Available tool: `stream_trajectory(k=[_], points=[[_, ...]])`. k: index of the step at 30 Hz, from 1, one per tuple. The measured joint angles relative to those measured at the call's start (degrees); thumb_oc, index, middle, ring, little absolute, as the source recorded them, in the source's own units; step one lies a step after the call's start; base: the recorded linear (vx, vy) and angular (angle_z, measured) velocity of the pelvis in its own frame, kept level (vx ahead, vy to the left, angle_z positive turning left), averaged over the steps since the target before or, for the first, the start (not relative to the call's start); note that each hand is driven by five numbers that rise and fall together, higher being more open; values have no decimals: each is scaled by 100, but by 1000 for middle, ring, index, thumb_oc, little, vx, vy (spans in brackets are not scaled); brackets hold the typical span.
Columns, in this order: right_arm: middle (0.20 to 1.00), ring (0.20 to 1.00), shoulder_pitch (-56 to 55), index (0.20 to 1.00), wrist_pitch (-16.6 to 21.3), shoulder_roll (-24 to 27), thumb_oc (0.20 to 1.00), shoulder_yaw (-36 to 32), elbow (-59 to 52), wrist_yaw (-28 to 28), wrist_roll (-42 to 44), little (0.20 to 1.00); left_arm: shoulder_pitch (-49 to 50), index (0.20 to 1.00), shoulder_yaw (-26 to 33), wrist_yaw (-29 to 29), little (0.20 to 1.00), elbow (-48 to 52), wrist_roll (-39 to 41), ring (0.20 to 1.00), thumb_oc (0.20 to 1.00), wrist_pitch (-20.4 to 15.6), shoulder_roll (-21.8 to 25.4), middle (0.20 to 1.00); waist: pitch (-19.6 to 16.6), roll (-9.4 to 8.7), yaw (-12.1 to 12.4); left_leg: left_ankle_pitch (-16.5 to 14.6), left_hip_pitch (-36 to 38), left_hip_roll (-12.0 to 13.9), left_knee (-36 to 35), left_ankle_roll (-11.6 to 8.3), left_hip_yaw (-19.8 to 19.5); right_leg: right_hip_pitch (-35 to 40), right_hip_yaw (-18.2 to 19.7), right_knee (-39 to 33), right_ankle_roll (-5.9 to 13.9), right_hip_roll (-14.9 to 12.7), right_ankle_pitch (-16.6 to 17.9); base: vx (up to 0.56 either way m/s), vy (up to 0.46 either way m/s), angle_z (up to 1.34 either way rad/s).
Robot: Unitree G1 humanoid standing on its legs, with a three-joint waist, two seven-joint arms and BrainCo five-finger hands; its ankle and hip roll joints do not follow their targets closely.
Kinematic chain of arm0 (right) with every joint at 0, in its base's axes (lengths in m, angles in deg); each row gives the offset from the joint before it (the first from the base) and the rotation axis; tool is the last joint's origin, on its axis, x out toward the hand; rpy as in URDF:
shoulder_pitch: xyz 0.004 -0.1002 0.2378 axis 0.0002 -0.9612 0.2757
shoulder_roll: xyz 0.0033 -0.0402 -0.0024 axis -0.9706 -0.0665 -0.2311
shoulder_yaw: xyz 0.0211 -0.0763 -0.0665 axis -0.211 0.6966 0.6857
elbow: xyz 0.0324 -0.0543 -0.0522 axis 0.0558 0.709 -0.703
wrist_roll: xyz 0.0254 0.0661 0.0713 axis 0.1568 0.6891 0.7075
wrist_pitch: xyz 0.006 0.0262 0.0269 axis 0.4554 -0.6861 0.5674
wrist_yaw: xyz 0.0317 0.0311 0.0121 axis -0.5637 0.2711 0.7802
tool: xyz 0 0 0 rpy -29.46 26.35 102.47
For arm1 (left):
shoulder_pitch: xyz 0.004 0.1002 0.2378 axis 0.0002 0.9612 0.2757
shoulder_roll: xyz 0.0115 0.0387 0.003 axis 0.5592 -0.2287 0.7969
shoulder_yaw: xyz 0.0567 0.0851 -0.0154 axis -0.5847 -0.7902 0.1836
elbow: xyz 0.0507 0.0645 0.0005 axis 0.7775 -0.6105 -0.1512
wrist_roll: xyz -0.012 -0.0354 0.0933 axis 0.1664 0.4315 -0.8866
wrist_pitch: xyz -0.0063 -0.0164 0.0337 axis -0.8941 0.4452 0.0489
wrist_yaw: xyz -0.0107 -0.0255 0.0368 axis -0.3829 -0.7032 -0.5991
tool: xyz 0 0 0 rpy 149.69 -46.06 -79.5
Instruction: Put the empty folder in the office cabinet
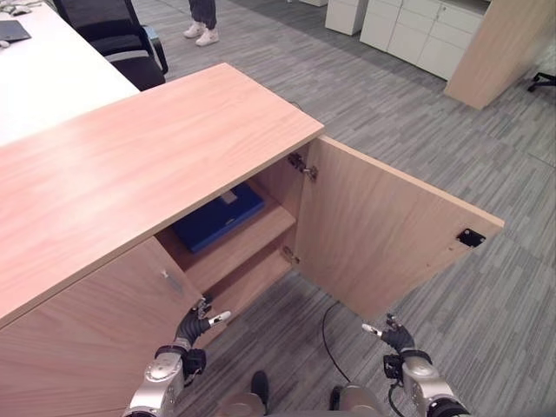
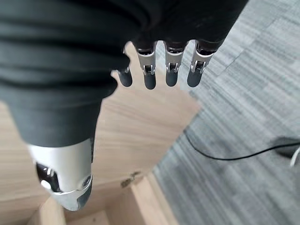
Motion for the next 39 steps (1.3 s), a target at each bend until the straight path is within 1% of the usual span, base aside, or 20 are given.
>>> stream_trajectory(k=[1,2,3,4,5,6,7,9,10,12,14,15,18,20,22,26,28,29,33,39], points=[[1000,1000,-13,1000,-14,45,1000,-117,113,-40,77,1000,45,1000,27,-31,1000,42,0,1000,1000,-2,25,1000,-10,-35,14,-5,25,-2,-47,-19,-19,62,19,-217,49,-61,219,110,-56,33],[1000,1000,-34,1000,-23,96,1000,-162,207,-38,149,1000,71,1000,30,-48,1000,43,0,1000,1000,12,49,1000,-39,-83,12,-23,67,-24,-48,-51,-63,156,50,-274,42,-93,348,81,-98,32],[1000,1000,-54,1000,-23,187,1000,-334,453,-40,211,1000,176,1000,32,-61,1000,61,2,1000,1000,21,153,1000,-174,-251,38,-57,145,-90,-12,-192,-105,349,200,-500,-212,-109,737,47,-82,25],[1000,1000,-39,1000,-27,384,1000,-413,550,-46,226,1000,289,1000,26,-69,1000,103,3,1000,1000,34,124,1000,-266,-135,50,-39,177,34,-1,-272,-100,440,143,-615,-297,27,828,72,-78,7],[1000,1000,-27,1000,-16,557,1000,-467,586,-61,262,1000,417,1000,23,-99,1000,209,3,1000,1000,33,132,1000,-322,-70,62,-75,179,112,0,-333,-89,490,125,-739,-339,127,841,82,-36,-5],[1000,1000,-26,1000,-11,767,1000,-571,602,-79,343,1000,468,1000,-3,-125,1000,245,3,1000,1000,40,119,1000,-368,7,46,-78,175,182,-2,-339,-89,542,120,-841,-376,215,868,83,-37,-4],[1000,1000,-49,1000,-23,1003,1000,-642,653,-60,427,1000,480,1000,-39,-182,1000,275,2,1000,1000,49,116,1000,-387,42,50,-99,192,242,1,-395,-98,648,92,-1007,-430,302,912,81,-40,0],[1000,1000,-66,1000,-25,1348,1000,-841,739,-111,437,1000,478,1000,-37,-214,1000,292,2,1000,1000,52,76,1000,-457,120,30,-110,230,321,-2,-432,-90,712,69,-1021,-457,387,892,73,-48,-1],[1000,1000,-92,1000,-34,1478,1000,-875,759,-73,442,1000,471,1000,-37,-236,1000,343,1,1000,1000,71,71,1000,-472,143,17,-136,268,359,-2,-510,-86,734,51,-1025,-466,435,879,36,-40,-2],[1000,1000,-154,1000,-92,1540,1000,-1021,866,-88,506,1000,461,1000,-33,-279,1000,468,2,1000,1000,76,59,1000,-522,106,22,-148,276,384,-48,-535,-88,775,45,-1025,-471,462,853,36,-62,-2],[1000,1000,-199,1000,-143,1565,1000,-1106,987,14,647,1000,463,1000,-34,-331,1000,501,2,1000,1000,82,67,1000,-578,58,20,-191,271,400,-50,-583,-85,771,39,-1054,-461,462,808,31,-64,-2],[1000,1000,-195,1000,-145,1577,1000,-1212,1078,24,651,1000,466,1000,-34,-336,1000,502,2,1000,1000,82,82,1000,-595,42,23,-200,267,398,-50,-567,-90,769,39,-1054,-441,457,794,32,-64,0],[1000,1000,-192,1000,-202,1701,1000,-1239,1090,33,653,1000,513,1000,-39,-354,1000,494,2,1000,1000,95,151,1000,-622,-7,20,-200,256,402,-50,-566,-98,755,43,-1056,-441,434,794,26,-58,0],[1000,1000,-78,1000,-204,2039,1000,-1232,1065,43,653,1000,523,1000,-50,-397,1000,491,2,1000,1000,96,170,1000,-703,44,22,-199,249,401,-50,-564,-93,749,45,-1058,-441,431,794,20,-71,-1],[1000,1000,86,1000,-203,2217,1000,-1165,1043,33,650,1000,545,1000,-64,-401,1000,491,1,1000,1000,95,164,1000,-738,107,22,-199,252,407,-50,-566,-71,743,48,-1059,-441,439,794,14,-46,-3],[1000,1000,394,1000,-146,2233,1000,-917,778,42,649,1000,610,1000,-73,-414,1000,484,2,1000,1000,94,118,1000,-797,223,53,-182,273,448,-46,-596,-18,736,87,-1060,-447,488,796,18,-26,-5],[1000,1000,607,1000,-143,2200,1000,-732,784,20,649,1000,697,1000,-83,-408,1000,456,2,1000,1000,93,86,1000,-837,327,98,-182,283,447,-44,-595,-14,744,82,-1060,-470,489,813,19,-34,-1],[1000,1000,717,1000,-142,2175,1000,-622,784,37,649,1000,707,1000,-106,-412,1000,428,1,1000,1000,105,59,1000,-829,319,95,-181,286,445,-40,-597,-8,746,89,-1060,-472,500,816,0,0,0],[1000,1000,1107,1000,-131,2156,1000,-435,786,50,649,1000,704,1000,-168,-435,1000,445,2,1000,1000,107,-21,1000,-835,442,202,-178,292,441,-45,-600,-34,771,60,-1060,-471,498,815,6,-11,2],[1000,1000,1607,1000,-224,2372,1000,-291,871,-66,652,1000,707,1000,-344,-493,1000,458,4,1000,1000,127,-25,1000,-807,466,208,-174,262,446,-50,-603,-118,780,11,-1061,-464,494,808,14,-19,4]])
